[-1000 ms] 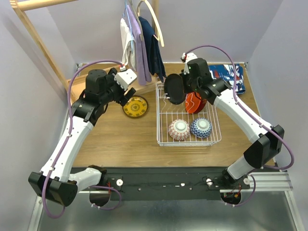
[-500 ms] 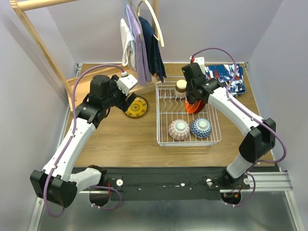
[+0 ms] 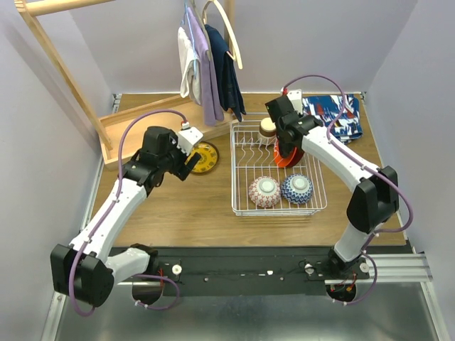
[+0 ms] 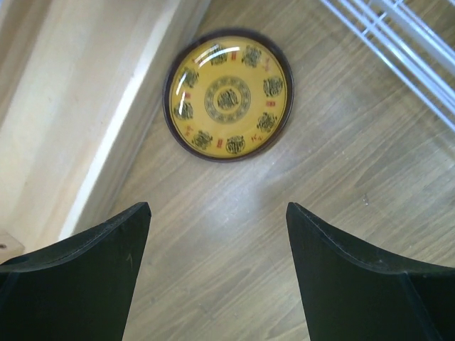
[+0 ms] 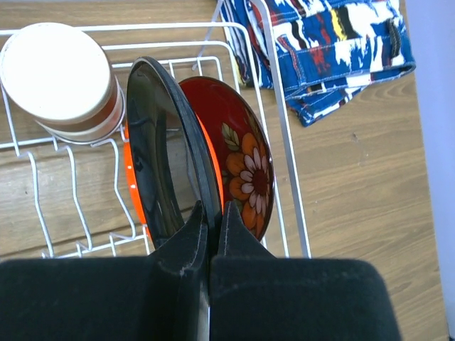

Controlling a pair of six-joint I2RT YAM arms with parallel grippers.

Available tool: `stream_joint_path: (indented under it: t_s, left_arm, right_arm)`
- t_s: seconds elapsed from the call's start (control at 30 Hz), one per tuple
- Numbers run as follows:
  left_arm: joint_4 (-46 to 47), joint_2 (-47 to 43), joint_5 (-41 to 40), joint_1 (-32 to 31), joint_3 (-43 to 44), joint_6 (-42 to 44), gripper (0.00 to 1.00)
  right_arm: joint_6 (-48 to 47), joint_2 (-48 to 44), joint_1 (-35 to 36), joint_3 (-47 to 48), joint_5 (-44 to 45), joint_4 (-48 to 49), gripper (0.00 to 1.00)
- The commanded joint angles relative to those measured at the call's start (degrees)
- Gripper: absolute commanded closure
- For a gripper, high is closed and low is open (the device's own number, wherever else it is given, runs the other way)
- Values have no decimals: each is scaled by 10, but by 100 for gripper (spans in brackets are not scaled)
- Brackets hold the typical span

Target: Load the mixed dishes into the dish rack

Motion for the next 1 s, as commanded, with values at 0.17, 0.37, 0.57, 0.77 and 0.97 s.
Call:
stream_joint_path:
  t_s: [0.17, 0.37, 0.57, 0.77, 0.97]
  left_arm:
    - [64, 40, -42, -2, -55, -49, 12]
    - [121, 117, -47, 14, -55, -140, 11]
    - [171, 202, -60, 59, -33, -334, 16]
    - [157, 304, -67, 98, 17, -462, 23]
    - [182, 365, -5, 140, 18, -548, 29]
  right_arm:
    - [2, 9, -19, -44, -54, -8, 97]
    - [-23, 14, -19, -18, -114, -13, 44]
    - [-67, 3, -19, 34, -105, -36, 33]
    - [-89, -39, -19, 31, -124, -30, 29]
    - [-107, -72, -19, 10, -129, -15, 28]
